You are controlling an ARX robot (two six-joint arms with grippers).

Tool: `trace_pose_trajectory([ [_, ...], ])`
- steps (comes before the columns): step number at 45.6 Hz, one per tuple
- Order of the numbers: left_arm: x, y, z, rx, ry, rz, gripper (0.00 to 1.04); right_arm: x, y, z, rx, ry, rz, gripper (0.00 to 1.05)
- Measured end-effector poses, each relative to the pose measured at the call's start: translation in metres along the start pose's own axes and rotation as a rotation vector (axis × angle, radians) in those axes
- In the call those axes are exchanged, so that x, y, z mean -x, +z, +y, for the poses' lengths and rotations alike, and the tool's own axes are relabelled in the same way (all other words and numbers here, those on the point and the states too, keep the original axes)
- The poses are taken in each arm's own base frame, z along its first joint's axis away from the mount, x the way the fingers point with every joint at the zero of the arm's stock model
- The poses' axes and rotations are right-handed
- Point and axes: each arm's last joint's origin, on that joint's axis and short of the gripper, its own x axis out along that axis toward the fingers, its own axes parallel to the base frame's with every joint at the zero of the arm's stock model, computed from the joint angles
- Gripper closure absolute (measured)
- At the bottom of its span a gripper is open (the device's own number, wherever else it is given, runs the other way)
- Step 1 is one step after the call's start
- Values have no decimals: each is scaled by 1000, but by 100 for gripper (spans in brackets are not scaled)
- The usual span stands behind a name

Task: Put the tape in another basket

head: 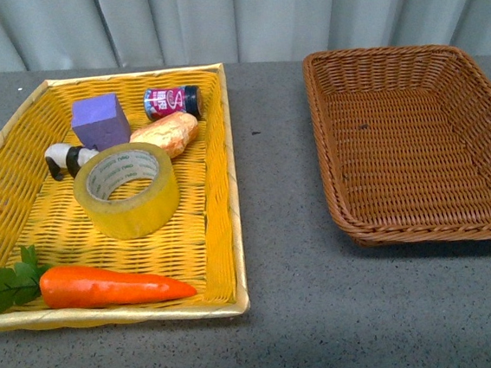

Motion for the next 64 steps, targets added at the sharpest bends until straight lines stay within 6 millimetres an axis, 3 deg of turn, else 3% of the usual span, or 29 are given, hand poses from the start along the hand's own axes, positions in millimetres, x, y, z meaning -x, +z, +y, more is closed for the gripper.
trace_pose_trajectory([
  [18,-84,7,-24,-1,1,262,7,0,0,0,0,0,0,9],
  [30,-131,-5,-37,-51,54,348,7,0,0,0,0,0,0,9],
  [45,-163,-23,-17,-44,215,479,7,0,0,0,0,0,0,9],
  [64,-188,-32,-18,-16,247,562,7,0,0,0,0,0,0,9],
])
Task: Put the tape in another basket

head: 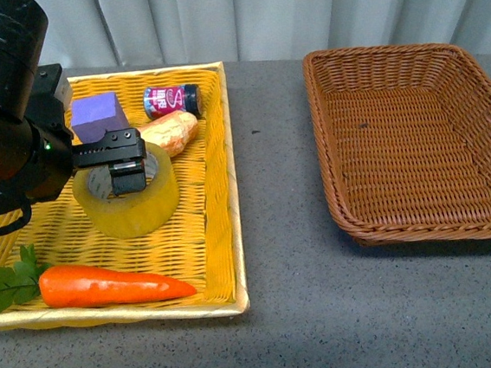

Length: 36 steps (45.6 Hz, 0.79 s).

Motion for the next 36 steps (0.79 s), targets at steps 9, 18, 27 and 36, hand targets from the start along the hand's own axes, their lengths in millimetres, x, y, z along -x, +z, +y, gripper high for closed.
trace_pose_trajectory([
  [9,-8,2,1,20,25,8,7,0,0,0,0,0,0,9],
  [18,-9,6,0,36,22,7,39,0,0,0,0,0,0,9],
  [27,-9,8,-1,38,18,10,73,0,0,0,0,0,0,9],
  [36,-6,9,-9,0,-14,-18,90,0,0,0,0,0,0,9],
])
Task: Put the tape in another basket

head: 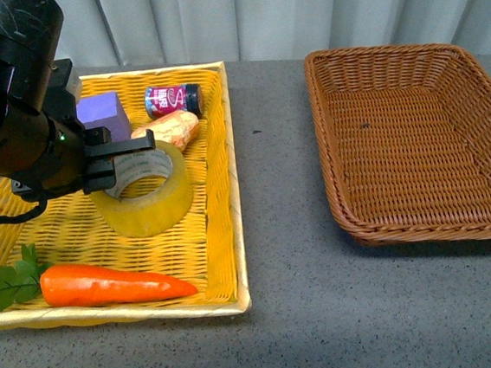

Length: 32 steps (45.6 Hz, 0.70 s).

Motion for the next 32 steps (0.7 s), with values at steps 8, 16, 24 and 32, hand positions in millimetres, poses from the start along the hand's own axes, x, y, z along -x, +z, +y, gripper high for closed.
trace_pose_trajectory([
  [8,15,7,-7,-37,-19,-30,90,0,0,0,0,0,0,9],
  [16,52,35,-17,-97,-100,-184,90,0,0,0,0,0,0,9],
  [24,78,54,-51,-272,-347,-305,90,0,0,0,0,0,0,9],
  [32,94,57,-94,-433,-502,-350,90,0,0,0,0,0,0,9],
])
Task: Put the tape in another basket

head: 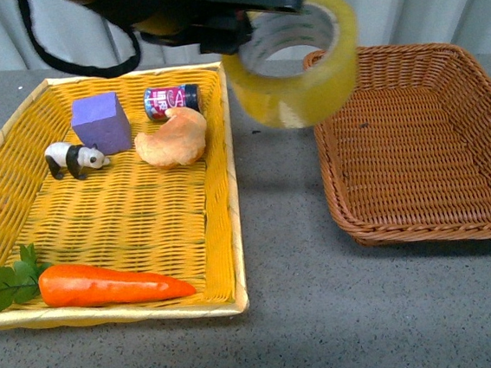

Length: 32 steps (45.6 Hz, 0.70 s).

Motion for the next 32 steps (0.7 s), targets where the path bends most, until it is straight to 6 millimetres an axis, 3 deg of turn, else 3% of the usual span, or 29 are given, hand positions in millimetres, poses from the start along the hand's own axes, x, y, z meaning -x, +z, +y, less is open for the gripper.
trace_pose_trajectory([
  [8,-13,9,-38,-129,-107,8,90,0,0,0,0,0,0,9],
  [15,-19,10,-58,-180,-153,13,90,0,0,0,0,0,0,9],
  [32,-19,11,-66,-202,-178,-8,90,0,-1,0,8,-10,25,9],
])
